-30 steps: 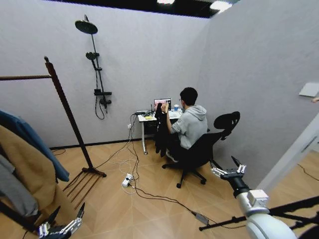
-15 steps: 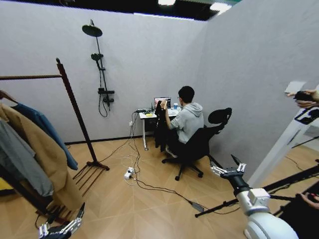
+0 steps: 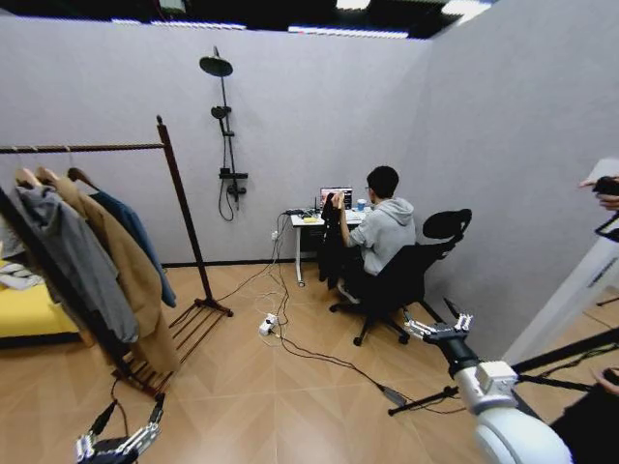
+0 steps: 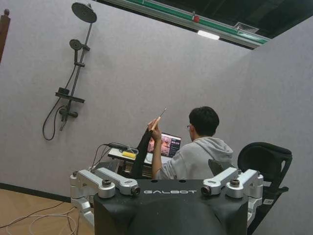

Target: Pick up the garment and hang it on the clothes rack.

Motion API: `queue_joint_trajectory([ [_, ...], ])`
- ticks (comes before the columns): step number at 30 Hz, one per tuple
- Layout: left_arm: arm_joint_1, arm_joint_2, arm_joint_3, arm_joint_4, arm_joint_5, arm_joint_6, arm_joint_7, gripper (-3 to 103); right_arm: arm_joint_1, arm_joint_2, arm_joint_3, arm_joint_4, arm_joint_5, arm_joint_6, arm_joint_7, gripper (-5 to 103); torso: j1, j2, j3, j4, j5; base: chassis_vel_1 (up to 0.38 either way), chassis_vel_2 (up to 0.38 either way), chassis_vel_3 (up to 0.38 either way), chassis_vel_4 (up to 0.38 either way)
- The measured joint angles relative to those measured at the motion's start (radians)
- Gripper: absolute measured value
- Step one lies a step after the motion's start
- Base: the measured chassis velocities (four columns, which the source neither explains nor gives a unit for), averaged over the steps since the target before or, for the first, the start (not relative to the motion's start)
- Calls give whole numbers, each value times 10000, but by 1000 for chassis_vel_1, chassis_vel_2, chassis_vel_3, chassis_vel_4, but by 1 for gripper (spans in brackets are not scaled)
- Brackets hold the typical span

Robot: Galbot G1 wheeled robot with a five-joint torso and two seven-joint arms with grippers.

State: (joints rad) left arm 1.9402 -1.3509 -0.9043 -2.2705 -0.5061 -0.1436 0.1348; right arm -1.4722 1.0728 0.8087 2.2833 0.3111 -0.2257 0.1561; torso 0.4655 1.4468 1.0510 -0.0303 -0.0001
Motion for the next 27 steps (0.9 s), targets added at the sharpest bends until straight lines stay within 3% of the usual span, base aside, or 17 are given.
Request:
queue_joint_trajectory([
  [15,0,0,0,0,0,0,0,100,67,-125,-50,-190,18,-7,19,100,-1,1,-1,-2,0,107,-126,-121,113],
  [27,0,0,0,0,0,0,2,100,-22,175,-75,-290,-8,22,97,100,-1,1,-1,-3,3,101,-120,-115,101],
])
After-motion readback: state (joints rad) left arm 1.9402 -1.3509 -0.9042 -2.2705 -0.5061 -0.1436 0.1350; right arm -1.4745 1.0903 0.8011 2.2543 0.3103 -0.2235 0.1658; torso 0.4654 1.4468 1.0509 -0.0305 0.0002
